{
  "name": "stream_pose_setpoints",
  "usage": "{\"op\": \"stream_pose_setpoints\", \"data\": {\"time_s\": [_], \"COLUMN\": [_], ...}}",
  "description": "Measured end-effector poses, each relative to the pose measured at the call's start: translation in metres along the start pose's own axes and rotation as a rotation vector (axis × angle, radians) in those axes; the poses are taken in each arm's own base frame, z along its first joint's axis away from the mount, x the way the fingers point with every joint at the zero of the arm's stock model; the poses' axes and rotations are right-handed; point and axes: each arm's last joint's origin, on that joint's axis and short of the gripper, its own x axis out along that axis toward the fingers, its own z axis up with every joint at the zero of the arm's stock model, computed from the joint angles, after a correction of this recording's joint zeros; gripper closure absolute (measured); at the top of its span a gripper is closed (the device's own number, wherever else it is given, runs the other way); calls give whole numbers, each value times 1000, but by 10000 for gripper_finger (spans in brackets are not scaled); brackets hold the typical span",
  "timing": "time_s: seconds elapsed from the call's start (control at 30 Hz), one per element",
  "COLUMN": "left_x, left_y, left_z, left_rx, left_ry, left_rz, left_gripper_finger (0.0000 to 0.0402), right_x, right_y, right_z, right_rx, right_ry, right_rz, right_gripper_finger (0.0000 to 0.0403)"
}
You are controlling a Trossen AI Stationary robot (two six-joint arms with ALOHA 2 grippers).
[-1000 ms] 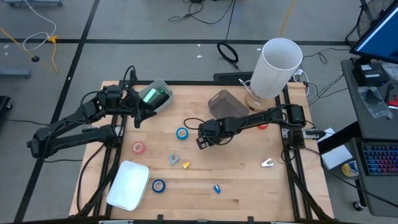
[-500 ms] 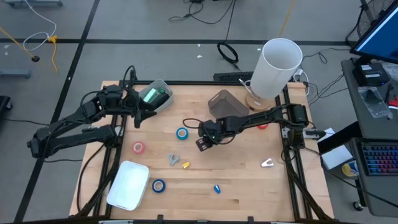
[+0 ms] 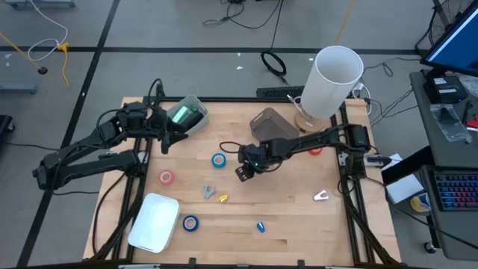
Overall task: Pick and place Stapler, Stapler remover, tape
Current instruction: Put the green stapler into the gray bin
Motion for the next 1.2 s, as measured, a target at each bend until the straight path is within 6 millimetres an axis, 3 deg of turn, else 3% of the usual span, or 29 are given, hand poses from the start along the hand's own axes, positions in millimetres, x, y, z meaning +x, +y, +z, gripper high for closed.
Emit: {"op": "stream_pose_setpoints", "data": {"time_s": [0.33,0.7,1.03,1.2], "left_x": [0,0,0,0], "left_y": [0,0,0,0], "left_z": [0,0,0,0], "left_rx": [3,7,4,1], "left_ry": [0,0,-4,-4], "left_rz": [0,0,10,14], "left_gripper_finger": [206,206,206,206], "right_x": [-1,-1,35,41], "right_y": [-8,-9,-7,-11], "right_z": [9,11,2,1], "right_rx": [20,-59,-73,-62], "right_ry": [40,-48,22,44], "right_rz": [7,-49,-57,-81], "right_gripper_finger": [219,216,216,220]}}
